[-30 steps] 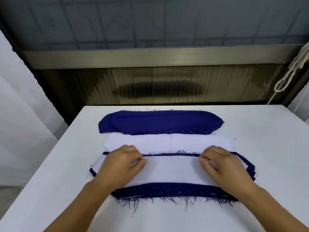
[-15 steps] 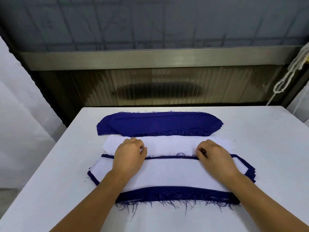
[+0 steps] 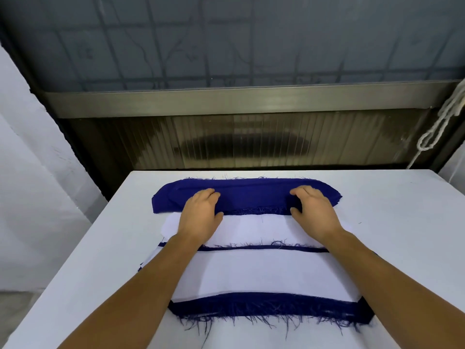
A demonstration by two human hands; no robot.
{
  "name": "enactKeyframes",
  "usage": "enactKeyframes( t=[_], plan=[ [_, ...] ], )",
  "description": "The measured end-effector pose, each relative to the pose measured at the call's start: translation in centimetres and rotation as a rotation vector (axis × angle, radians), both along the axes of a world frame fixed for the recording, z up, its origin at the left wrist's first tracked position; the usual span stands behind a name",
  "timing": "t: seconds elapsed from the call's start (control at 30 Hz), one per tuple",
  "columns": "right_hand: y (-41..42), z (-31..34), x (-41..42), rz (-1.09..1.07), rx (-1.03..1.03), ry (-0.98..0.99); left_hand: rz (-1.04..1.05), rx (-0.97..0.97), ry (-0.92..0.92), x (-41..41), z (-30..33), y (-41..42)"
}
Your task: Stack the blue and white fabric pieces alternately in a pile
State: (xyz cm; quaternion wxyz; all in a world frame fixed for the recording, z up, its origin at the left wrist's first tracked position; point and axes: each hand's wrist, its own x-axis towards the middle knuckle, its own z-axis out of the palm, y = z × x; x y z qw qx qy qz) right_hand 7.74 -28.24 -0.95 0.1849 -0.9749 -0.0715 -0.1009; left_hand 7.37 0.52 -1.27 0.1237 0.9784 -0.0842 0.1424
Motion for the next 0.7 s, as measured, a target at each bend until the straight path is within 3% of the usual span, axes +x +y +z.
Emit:
enactKeyframes(
  t=[0.27, 0.47, 0.7],
  plan=[
    [-0.4, -1.3, 0.5, -0.041, -0.032, -0.177, 0.022, -0.019, -0.089, 0.1, -1.5, 0.3],
    [-0.2, -1.3, 0.4, -0.074, -0.007, -0.182, 0.066, 0.037, -0.07, -0.4, -0.9, 0.1],
    [-0.1, -1.2, 0.2, -0.099, 0.075, -0.21, 0.09, -0.073, -0.106, -0.7, -0.5, -0.2]
  ],
)
